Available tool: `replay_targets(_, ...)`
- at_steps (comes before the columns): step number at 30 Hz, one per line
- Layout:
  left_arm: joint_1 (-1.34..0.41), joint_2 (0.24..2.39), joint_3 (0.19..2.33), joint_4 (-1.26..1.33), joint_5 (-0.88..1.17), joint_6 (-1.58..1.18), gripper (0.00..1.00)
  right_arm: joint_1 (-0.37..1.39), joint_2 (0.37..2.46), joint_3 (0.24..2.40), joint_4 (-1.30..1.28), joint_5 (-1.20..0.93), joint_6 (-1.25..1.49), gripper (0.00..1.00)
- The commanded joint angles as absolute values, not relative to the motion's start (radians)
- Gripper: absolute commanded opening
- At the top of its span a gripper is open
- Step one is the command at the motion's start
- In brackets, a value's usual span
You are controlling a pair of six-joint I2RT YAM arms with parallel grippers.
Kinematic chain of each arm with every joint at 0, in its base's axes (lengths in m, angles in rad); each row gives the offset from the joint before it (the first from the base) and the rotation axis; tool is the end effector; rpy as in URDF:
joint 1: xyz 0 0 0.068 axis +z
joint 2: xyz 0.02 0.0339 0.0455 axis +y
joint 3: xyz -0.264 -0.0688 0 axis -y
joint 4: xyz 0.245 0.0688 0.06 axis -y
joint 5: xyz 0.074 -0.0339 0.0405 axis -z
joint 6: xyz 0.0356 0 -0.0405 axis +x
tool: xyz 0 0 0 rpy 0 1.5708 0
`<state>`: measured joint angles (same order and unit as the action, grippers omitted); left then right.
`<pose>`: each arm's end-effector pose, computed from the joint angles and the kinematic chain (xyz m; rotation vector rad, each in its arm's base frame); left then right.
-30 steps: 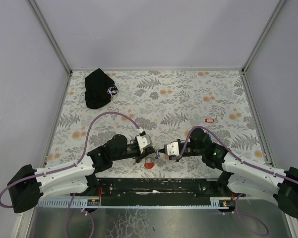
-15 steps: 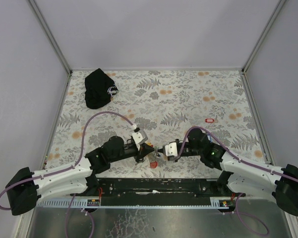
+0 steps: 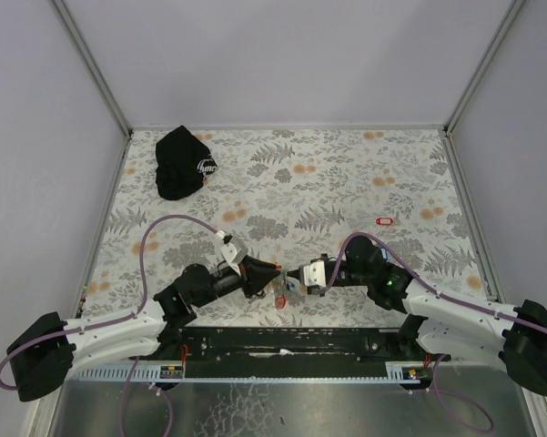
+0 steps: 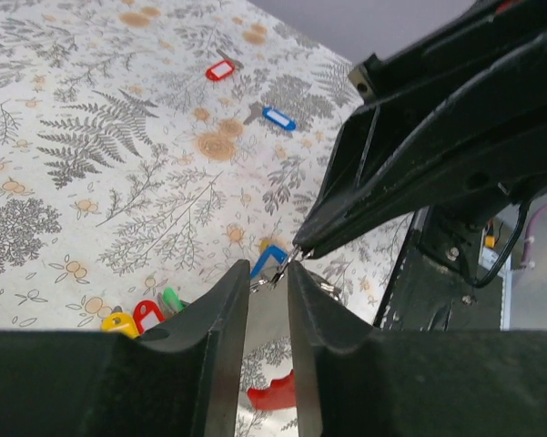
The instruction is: Put the keys on the keyring
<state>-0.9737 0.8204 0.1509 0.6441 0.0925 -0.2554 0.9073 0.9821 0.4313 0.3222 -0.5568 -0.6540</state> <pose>0.0978 -0.1497 0.1988 0.6664 1.5578 -1.0155 0.1176 0.1810 0.2323 -1.5314 0.9750 0.6795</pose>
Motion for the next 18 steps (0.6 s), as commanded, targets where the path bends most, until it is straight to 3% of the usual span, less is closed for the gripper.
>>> replay_targets(1,-0.951,0.791,0.144,0.744,0.077,-0.255,0.26,0.919,0.973,0.480,0.312,-0.545,-0.705,0.00)
replay_targets(13,-0.822,0.760,0.249,0.524,0.375,-0.100,0.42,0.917,0.972,0.559,0.203,-0.536,-0.803,0.00)
replay_targets(18,-0.819,0.798,0.282,0.488,0.446,-0.056,0.44,0.919,0.982,0.579,0.181,-0.543,-0.811,0.00)
